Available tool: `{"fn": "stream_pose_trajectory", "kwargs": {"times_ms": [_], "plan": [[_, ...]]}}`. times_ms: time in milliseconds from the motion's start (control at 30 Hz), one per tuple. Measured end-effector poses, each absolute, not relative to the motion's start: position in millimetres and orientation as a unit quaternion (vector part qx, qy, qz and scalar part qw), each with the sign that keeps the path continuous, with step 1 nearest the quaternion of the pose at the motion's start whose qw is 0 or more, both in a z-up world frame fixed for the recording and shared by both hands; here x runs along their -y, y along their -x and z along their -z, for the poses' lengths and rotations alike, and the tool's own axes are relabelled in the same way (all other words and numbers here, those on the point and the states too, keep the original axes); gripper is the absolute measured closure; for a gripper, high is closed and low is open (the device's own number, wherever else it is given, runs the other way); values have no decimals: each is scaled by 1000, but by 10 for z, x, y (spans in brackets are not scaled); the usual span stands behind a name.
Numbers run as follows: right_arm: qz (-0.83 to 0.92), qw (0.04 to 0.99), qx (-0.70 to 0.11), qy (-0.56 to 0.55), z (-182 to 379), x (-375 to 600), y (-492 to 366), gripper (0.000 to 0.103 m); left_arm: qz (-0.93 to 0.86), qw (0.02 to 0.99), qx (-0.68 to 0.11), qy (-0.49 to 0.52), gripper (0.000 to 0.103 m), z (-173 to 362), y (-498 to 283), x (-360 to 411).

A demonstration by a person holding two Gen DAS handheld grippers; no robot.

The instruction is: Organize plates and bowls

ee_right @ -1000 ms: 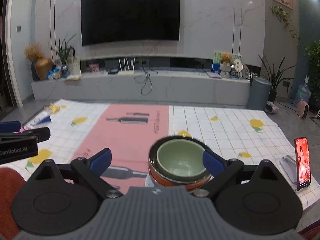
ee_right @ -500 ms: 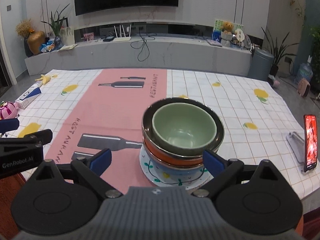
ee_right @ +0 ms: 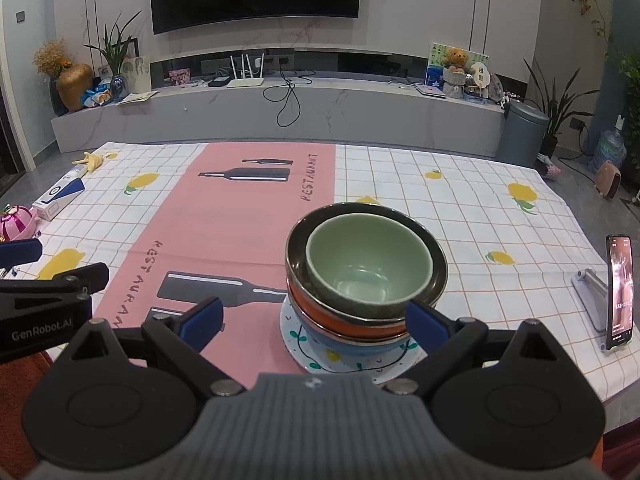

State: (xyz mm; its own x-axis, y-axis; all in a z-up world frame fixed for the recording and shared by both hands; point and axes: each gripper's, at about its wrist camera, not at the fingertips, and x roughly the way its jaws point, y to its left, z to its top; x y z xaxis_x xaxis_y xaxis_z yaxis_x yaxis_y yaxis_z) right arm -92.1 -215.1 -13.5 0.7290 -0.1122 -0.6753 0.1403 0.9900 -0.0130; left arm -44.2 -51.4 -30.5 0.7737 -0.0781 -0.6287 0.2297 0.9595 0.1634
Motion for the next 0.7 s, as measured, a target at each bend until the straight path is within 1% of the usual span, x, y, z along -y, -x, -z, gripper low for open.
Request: {"fn": "stream_pose_trajectory", "kwargs": {"times_ms": [700], "plan": [[66, 932, -356, -16, 95, 2121, 972, 7, 78, 940, -315, -107, 14, 223, 498, 459]]}}
